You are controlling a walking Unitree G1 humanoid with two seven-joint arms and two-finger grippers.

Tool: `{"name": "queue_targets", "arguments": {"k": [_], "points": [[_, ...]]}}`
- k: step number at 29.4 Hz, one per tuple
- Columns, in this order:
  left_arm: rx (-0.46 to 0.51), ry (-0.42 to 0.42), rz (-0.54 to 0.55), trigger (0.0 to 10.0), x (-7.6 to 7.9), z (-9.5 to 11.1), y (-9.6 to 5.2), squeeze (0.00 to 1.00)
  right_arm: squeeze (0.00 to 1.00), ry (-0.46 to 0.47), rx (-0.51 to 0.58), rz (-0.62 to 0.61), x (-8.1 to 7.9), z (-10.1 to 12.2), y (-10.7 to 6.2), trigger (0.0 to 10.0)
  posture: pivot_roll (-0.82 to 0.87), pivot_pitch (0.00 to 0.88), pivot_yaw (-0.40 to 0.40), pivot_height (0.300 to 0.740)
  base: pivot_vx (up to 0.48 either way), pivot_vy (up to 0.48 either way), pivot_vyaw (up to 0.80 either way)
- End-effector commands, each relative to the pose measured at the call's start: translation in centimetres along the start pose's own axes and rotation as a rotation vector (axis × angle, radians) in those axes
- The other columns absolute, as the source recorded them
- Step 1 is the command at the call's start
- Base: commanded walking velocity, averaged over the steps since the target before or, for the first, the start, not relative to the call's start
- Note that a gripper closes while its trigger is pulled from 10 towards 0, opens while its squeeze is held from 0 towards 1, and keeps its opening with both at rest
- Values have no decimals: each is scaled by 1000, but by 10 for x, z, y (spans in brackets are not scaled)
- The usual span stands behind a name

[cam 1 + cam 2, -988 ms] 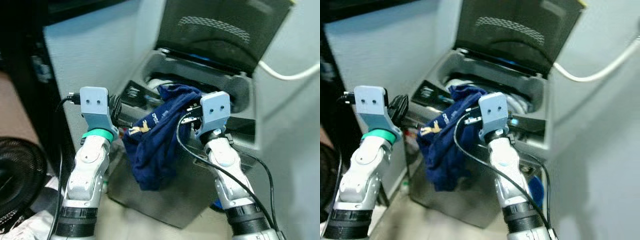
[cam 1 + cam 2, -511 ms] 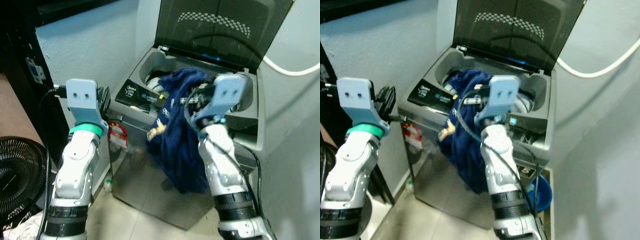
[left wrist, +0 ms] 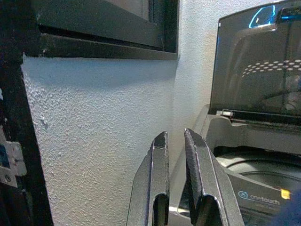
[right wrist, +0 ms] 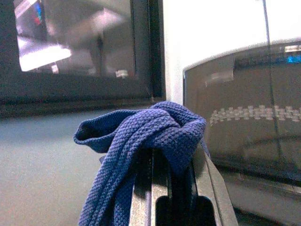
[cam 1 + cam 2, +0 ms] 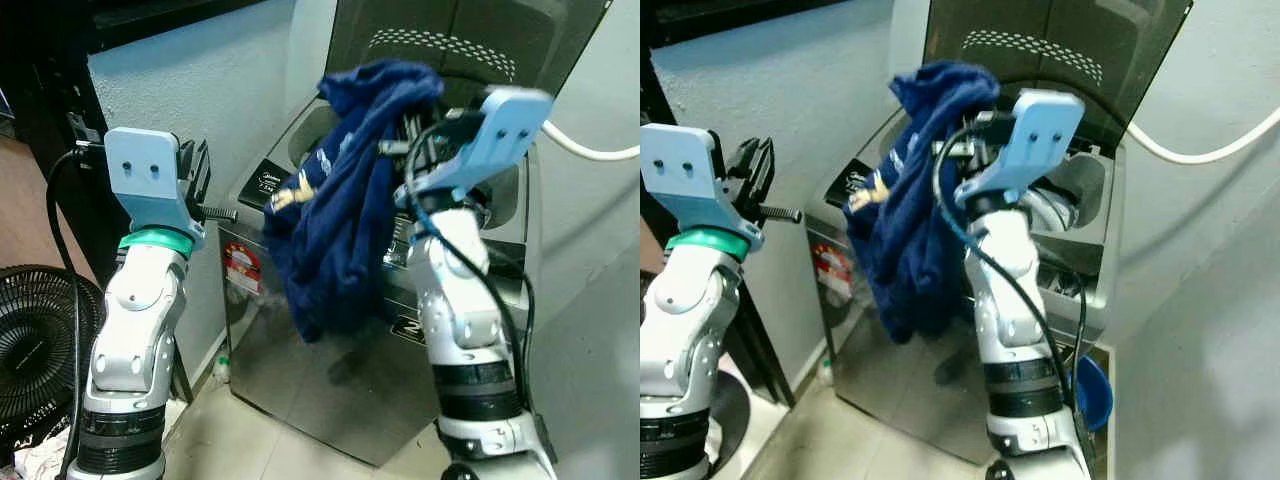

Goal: Clothes washing

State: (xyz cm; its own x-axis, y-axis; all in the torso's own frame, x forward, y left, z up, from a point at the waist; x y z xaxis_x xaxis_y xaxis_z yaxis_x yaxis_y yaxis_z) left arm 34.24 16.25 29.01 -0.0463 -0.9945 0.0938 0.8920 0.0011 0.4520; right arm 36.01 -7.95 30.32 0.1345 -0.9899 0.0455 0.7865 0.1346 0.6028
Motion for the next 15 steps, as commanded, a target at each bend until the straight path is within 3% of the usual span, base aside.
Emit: {"name": "queue_targets", "arguments": {"k": [1,12,15], "points": [[31,15,-30,10000,8,8,2,0,0,-28,7,-14,1,0,-2,10000,228,0,-62,740,0,0,0],[34,10,-40,10000,11,12,3,0,0,-82,-12,9,1,-5,-5,10000,223,0,-55,740,415,0,0],[31,12,-46,10000,12,12,3,0,0,-81,-35,5,-1,-10,-7,10000,222,0,-54,740,469,0,-800]]}}
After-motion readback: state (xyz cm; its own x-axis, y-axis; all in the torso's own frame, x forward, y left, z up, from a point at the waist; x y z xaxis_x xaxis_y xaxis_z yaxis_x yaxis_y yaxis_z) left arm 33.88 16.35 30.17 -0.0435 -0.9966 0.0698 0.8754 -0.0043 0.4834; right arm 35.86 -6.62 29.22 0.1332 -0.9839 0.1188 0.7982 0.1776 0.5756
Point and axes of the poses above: a point about 5 cm out from each wrist's last joint towards the gripper, its own y axis pointing out of the wrist towards the gripper, its own z axis along the axis of the wrist's last joint, x = y × z, the point moved 4 cm from there along y, pointing out of the wrist towards the gripper, and after that the axes turned 10 degrees about -y, right-handed, at the moved point
